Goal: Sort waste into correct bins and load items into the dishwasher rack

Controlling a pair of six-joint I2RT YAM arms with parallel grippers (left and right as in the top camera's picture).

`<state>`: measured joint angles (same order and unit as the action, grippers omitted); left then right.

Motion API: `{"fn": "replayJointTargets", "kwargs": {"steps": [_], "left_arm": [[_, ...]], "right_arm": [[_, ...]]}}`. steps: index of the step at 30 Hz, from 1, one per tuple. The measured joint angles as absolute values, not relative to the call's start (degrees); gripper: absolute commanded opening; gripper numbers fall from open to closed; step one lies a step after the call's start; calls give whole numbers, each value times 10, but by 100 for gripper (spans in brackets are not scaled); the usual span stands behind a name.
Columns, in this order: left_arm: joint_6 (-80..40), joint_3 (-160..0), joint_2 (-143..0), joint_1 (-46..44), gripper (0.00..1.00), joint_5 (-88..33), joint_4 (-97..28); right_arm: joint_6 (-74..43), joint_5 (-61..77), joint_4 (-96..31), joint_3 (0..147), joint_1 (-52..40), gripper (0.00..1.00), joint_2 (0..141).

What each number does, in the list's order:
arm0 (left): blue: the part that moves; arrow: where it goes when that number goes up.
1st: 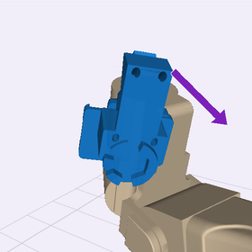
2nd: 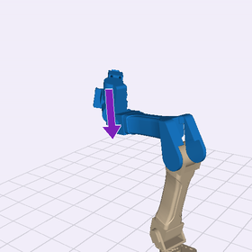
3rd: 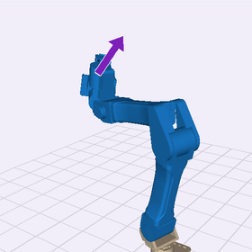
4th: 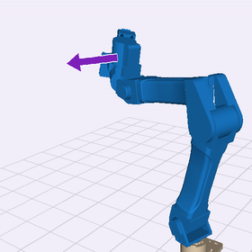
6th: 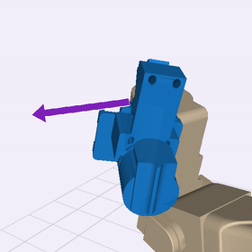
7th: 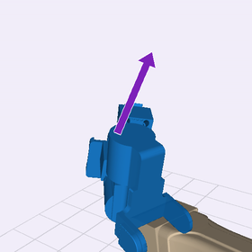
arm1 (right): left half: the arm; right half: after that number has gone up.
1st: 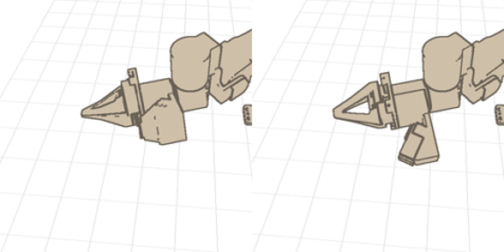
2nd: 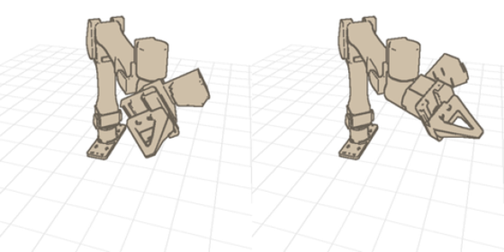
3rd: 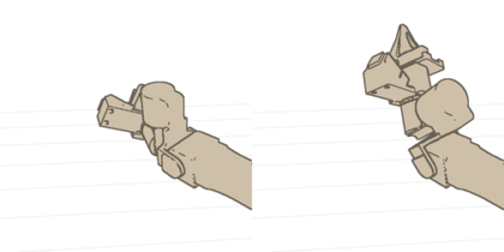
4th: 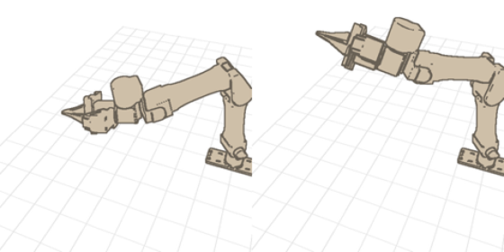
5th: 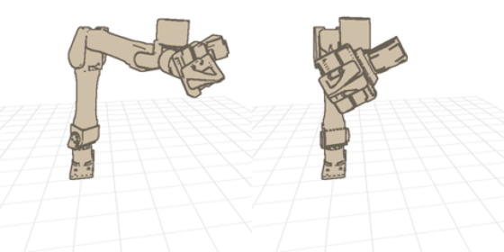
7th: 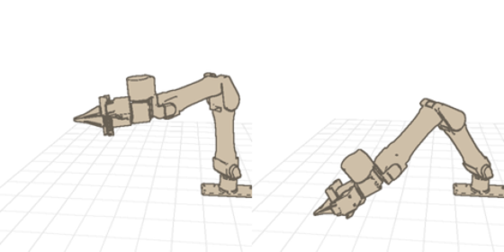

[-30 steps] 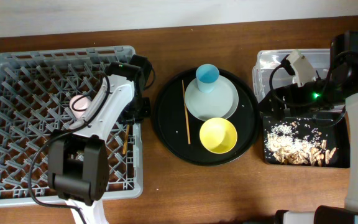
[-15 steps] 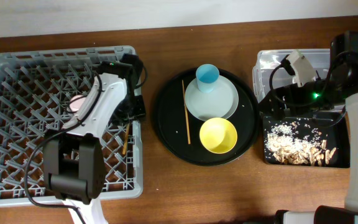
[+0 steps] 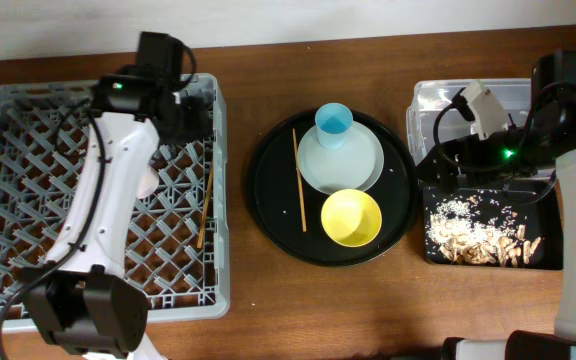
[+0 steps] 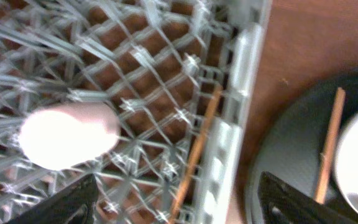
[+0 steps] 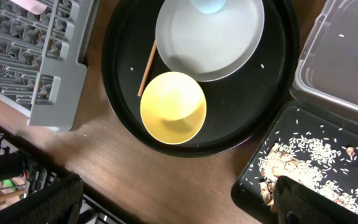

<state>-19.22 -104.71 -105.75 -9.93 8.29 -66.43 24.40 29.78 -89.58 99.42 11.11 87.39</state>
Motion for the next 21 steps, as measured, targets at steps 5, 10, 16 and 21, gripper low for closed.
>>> {"fn": "replayJointTargets", "kwargs": {"steps": [5,10,16,21], "left_arm": [[-188,-1047,-1058,-79,99,98,-664],[-188,-1047,-1058,-80,99,102,-666],[-188,-1063,-1058,-74,99,104,-656],[-188,-1141,-1057,1,99,59,-652]], "right_arm": [[244,298,-896,994,111,99,874],[244,298,-853,994,111,99,874],[224,301,-843,994,111,99,874],[177,343,-859,993,76,99,874]]}}
